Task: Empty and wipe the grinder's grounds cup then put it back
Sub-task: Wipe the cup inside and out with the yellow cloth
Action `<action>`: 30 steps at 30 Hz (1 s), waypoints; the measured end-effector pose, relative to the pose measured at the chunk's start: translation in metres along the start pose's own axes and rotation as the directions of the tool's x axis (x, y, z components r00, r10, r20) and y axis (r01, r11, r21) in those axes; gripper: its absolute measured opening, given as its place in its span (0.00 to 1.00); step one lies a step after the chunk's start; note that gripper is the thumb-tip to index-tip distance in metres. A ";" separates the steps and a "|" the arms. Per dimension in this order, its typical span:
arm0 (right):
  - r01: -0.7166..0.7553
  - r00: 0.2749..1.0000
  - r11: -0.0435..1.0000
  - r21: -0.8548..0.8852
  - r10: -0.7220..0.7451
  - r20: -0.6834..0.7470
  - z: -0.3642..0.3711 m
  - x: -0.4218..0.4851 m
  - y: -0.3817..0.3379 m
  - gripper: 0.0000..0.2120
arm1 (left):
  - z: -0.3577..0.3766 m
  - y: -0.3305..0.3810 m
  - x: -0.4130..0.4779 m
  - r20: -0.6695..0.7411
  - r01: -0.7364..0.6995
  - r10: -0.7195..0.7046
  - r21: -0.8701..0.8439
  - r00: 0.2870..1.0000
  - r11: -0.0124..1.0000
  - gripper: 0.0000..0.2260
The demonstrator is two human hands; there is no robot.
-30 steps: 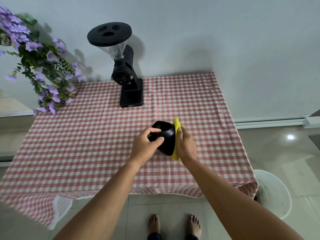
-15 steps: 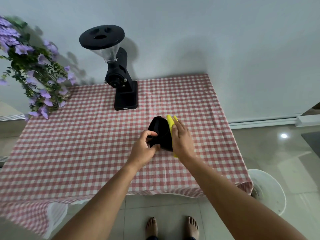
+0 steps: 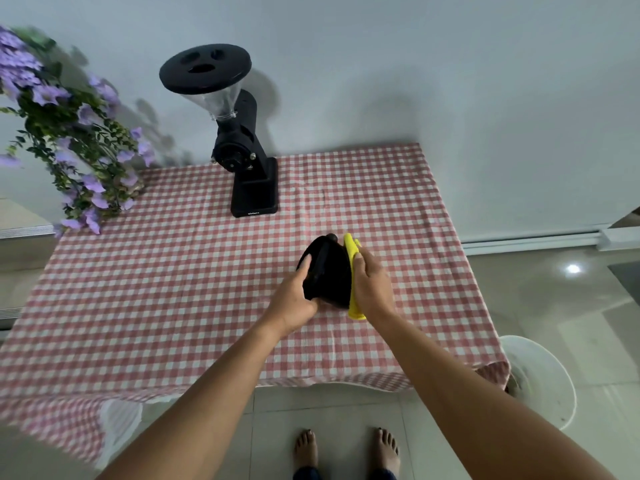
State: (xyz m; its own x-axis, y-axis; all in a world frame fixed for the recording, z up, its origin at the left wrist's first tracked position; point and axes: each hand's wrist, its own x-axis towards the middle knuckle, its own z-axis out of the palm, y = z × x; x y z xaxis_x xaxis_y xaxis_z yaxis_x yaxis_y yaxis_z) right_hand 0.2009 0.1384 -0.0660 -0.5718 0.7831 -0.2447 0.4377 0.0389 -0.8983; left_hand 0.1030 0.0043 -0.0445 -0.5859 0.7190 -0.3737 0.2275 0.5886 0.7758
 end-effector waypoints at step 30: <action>-0.120 0.993 0.991 -0.053 0.121 0.010 -0.004 -0.018 -0.004 0.21 | 0.016 -0.005 0.003 -0.212 -0.079 0.049 -0.133 0.976 0.988 0.23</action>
State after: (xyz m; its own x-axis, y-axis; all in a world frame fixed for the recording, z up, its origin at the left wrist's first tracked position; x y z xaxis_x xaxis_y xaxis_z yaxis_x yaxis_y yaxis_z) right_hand 0.2120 0.1262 -0.0565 -0.5220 0.7755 -0.3551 0.5395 -0.0223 -0.8417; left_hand 0.1126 0.0096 -0.0582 -0.7254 0.6526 -0.2190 0.1675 0.4759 0.8634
